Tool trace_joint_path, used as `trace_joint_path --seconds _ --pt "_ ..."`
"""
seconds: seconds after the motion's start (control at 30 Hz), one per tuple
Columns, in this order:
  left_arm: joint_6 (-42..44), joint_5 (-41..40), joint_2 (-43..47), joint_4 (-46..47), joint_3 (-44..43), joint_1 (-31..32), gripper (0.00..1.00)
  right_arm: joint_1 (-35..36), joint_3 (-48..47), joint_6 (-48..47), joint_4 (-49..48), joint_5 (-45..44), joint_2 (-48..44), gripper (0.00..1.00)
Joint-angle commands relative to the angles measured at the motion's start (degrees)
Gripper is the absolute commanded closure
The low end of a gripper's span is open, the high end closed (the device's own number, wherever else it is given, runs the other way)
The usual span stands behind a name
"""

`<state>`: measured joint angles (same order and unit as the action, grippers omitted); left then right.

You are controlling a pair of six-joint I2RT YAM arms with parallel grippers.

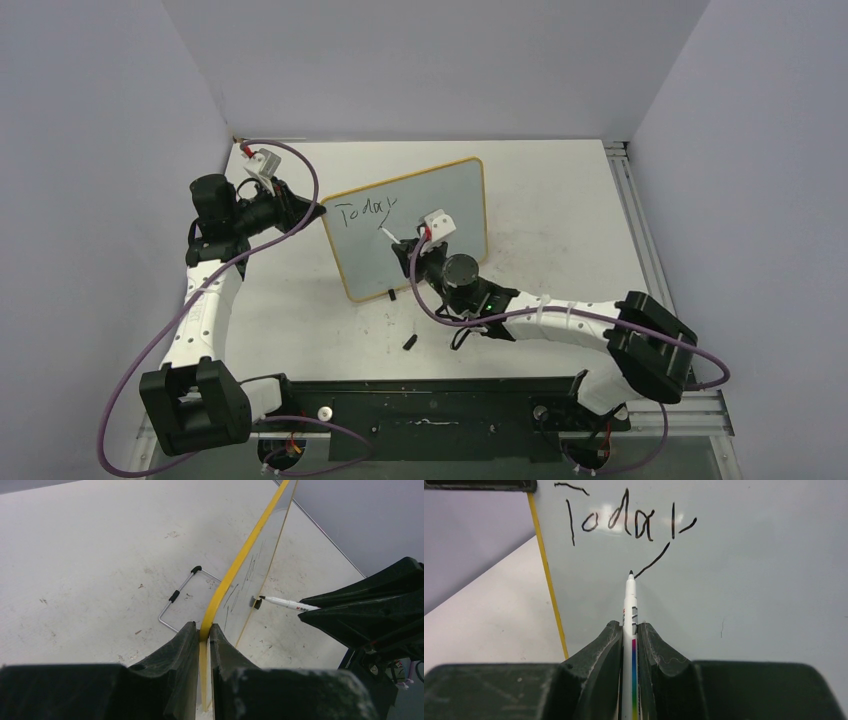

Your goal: Write a sentence on the whiteboard

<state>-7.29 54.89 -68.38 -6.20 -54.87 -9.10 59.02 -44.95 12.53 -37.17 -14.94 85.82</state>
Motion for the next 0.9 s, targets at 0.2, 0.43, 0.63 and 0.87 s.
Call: trace_joint_path --seconds 0.2,0.43,0.63,0.87 --pt "0.3 0.3 1.0 0.8 -0.1 -0.4 1.00 -2.8 -1.1 -2.5 3.2 1.9 -9.1 0.95" --pt "0.4 0.3 1.0 0.8 0.0 -0.5 1.00 -6.2 -1.4 -2.9 2.0 3.5 -8.7 0.95" --pt "0.4 0.2 0.6 0.7 -0.1 -0.5 1.00 -6.8 -2.7 -3.6 -0.5 3.5 -7.0 0.95" --pt "0.5 0.1 0.7 0.6 0.0 -0.4 1.00 -7.2 -3.9 -3.7 -3.3 2.6 -5.1 0.95"
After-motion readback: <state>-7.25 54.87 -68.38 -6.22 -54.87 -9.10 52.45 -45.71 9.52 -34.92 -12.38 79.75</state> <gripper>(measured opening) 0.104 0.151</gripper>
